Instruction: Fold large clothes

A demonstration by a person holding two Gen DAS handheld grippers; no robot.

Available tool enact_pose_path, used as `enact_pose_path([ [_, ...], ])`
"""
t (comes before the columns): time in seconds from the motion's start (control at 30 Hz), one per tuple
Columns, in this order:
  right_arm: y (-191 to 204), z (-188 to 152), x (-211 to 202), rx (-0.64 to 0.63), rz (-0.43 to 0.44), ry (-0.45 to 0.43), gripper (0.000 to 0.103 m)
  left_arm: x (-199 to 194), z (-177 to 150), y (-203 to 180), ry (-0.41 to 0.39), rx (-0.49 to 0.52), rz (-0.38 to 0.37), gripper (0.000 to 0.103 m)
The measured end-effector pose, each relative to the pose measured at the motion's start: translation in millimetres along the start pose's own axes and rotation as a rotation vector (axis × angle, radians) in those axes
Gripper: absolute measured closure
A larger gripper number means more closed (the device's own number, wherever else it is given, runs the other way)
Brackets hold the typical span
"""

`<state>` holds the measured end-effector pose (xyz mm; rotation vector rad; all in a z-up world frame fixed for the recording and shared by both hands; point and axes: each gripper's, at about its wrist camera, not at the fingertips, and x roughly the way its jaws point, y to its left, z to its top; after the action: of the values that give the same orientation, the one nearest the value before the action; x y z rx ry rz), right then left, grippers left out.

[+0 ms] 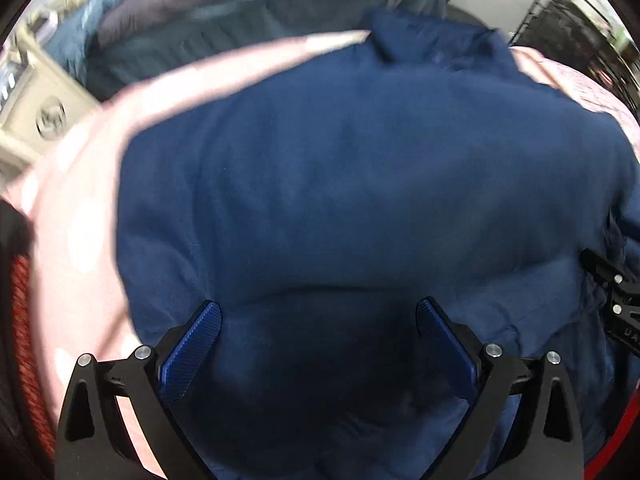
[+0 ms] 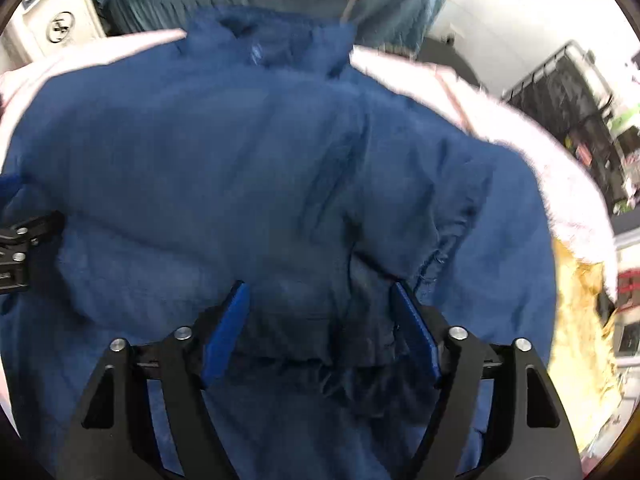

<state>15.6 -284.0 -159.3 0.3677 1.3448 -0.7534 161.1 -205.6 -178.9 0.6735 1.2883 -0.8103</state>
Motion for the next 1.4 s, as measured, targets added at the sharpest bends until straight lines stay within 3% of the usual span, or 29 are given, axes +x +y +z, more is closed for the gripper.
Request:
enact_pose_path([
  [0.17, -1, 8, 29, 0.003, 0.009, 0.052, 0.025, 23, 8, 15, 0.027, -0.068, -0.076, 0.005],
  [0.33, -2, 23, 49, 0.033, 0.000, 0.085, 0.018, 31, 14, 11, 0.020, -0.081, -0.033, 0.004],
  [0.57, -5, 32, 57, 0.029, 0.014, 0.094, 0.015, 34, 11, 14, 0.002, -0.066, -0.040, 0.004],
  [0.73, -3, 22, 49, 0.033, 0.016, 0.062, 0.015, 29, 5, 18, -0.008, -0.063, -0.047, 0.004],
  [0.8, -7, 3, 27, 0.049, 0.020, 0.051, 0.016, 20, 4, 19, -0.016, -0.064, -0.040, 0.005],
  [0.9, -13, -10, -10, 0.102, 0.059, -0.044, 0.016, 4, -8, 20, -0.036, -0.079, -0.012, 0.006],
  [1.03, -16, -40, -44, 0.104, 0.064, -0.101, 0.016, -31, -43, 27, -0.125, -0.095, -0.003, 0.006],
  [1.17, -24, -85, -57, 0.096, 0.074, -0.071, 0.016, -48, -93, 28, -0.146, -0.060, 0.021, 0.006],
  [1.3, -33, -127, -58, 0.118, 0.096, -0.020, 0.016, -56, -145, 20, -0.111, 0.003, 0.056, 0.006],
  [1.4, -37, -154, -56, 0.154, 0.125, 0.026, 0.016, -59, -186, 28, -0.086, -0.011, 0.053, 0.006],
])
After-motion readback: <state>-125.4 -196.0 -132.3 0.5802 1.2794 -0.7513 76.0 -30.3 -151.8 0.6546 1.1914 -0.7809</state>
